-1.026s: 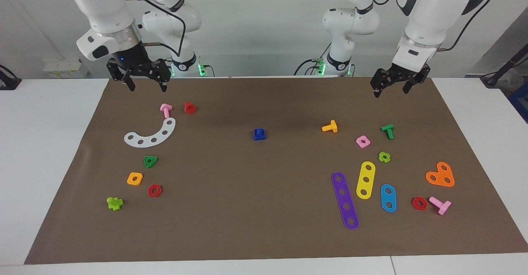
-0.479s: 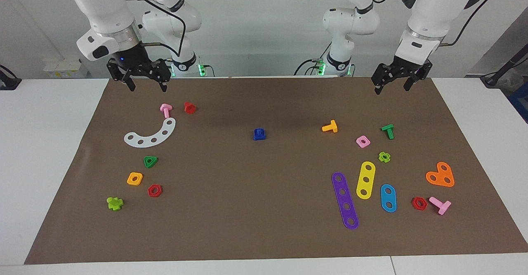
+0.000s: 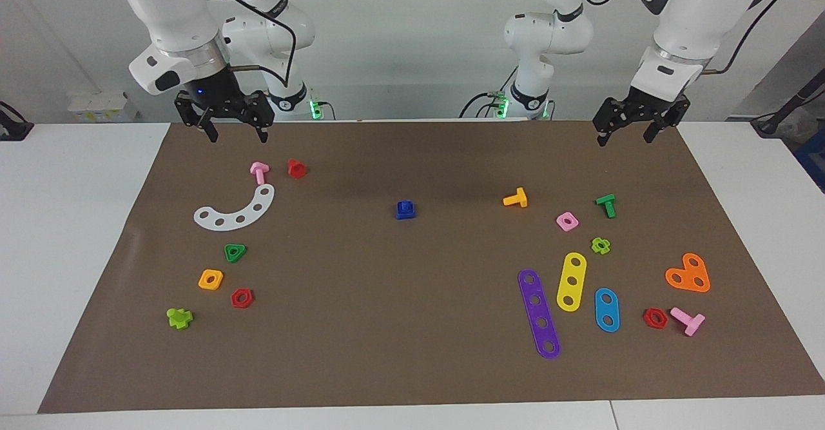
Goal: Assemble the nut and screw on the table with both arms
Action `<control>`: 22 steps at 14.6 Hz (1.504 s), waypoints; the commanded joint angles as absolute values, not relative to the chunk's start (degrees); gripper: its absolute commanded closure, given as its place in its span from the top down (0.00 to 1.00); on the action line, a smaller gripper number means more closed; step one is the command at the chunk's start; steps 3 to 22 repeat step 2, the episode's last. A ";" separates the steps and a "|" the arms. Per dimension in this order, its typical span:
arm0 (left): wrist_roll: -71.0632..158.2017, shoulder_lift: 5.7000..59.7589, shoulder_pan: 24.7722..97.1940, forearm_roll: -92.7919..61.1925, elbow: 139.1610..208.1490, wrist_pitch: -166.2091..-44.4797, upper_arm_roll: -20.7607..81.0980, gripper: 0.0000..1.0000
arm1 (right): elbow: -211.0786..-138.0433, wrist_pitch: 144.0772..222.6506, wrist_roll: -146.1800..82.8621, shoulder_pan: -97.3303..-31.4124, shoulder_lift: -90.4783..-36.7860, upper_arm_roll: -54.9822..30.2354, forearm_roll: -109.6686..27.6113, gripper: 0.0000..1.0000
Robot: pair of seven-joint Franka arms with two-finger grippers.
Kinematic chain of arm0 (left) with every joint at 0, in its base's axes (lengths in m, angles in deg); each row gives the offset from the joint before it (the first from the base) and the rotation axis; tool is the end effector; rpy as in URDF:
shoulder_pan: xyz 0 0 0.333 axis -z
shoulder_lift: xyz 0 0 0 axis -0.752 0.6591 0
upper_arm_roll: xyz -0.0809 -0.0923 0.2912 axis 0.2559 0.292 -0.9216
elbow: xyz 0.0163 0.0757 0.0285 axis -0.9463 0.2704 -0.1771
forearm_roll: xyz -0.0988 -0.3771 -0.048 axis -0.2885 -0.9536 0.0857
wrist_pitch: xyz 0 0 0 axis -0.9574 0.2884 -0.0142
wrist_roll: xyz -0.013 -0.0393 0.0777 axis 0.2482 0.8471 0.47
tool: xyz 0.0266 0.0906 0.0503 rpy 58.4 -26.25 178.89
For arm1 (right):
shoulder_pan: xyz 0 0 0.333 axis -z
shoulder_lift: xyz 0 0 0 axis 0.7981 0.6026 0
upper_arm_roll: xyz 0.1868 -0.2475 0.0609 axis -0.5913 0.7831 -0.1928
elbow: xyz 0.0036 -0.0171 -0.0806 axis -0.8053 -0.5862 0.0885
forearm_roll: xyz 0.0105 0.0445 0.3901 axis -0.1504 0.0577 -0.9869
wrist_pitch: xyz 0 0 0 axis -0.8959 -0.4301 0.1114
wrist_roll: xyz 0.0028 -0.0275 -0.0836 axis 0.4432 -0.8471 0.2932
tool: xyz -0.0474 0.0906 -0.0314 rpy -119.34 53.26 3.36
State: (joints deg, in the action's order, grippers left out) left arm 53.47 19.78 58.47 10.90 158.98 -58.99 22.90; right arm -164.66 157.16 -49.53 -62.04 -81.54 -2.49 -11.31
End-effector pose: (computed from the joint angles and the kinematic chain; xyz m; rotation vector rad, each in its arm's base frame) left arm 0.5383 -0.0477 0.6193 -3.1206 -0.0007 -0.0160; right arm 0.5379 0.0614 0.6219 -3.1226 0.0925 0.0008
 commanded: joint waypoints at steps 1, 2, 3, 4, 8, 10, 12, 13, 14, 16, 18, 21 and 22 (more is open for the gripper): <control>54.27 18.80 57.73 9.95 159.55 -58.19 23.19 1.00 | -166.17 158.40 -50.73 -61.91 -82.66 -2.71 -11.23 1.00; 54.01 18.80 57.73 9.95 159.55 -58.54 23.36 1.00 | -166.08 158.32 -50.64 -61.82 -82.66 -2.62 -11.23 1.00; 54.01 18.80 57.73 9.95 159.55 -58.54 23.36 1.00 | -166.08 158.32 -50.64 -61.82 -82.66 -2.62 -11.23 1.00; 54.01 18.80 57.73 9.95 159.55 -58.54 23.36 1.00 | -166.08 158.32 -50.64 -61.82 -82.66 -2.62 -11.23 1.00; 54.01 18.80 57.73 9.95 159.55 -58.54 23.36 1.00 | -166.08 158.32 -50.64 -61.82 -82.66 -2.62 -11.23 1.00; 54.01 18.80 57.73 9.95 159.55 -58.54 23.36 1.00 | -166.08 158.32 -50.64 -61.82 -82.66 -2.62 -11.23 1.00; 54.01 18.80 57.73 9.95 159.55 -58.54 23.36 1.00 | -166.08 158.32 -50.64 -61.82 -82.66 -2.62 -11.23 1.00; 54.01 18.80 57.73 9.95 159.55 -58.54 23.36 1.00 | -166.08 158.32 -50.64 -61.82 -82.66 -2.62 -11.23 1.00; 54.01 18.80 57.73 9.95 159.55 -58.54 23.36 1.00 | -166.08 158.32 -50.64 -61.82 -82.66 -2.62 -11.23 1.00; 54.01 18.80 57.73 9.95 159.55 -58.54 23.36 1.00 | -166.08 158.32 -50.64 -61.82 -82.66 -2.62 -11.23 1.00; 54.01 18.80 57.73 9.95 159.55 -58.54 23.36 1.00 | -166.08 158.32 -50.64 -61.82 -82.66 -2.62 -11.23 1.00; 54.01 18.80 57.73 9.95 159.55 -58.54 23.36 1.00 | -166.08 158.32 -50.64 -61.82 -82.66 -2.62 -11.23 1.00; 54.01 18.80 57.73 9.95 159.55 -58.54 23.36 1.00 | -166.08 158.32 -50.64 -61.82 -82.66 -2.62 -11.23 1.00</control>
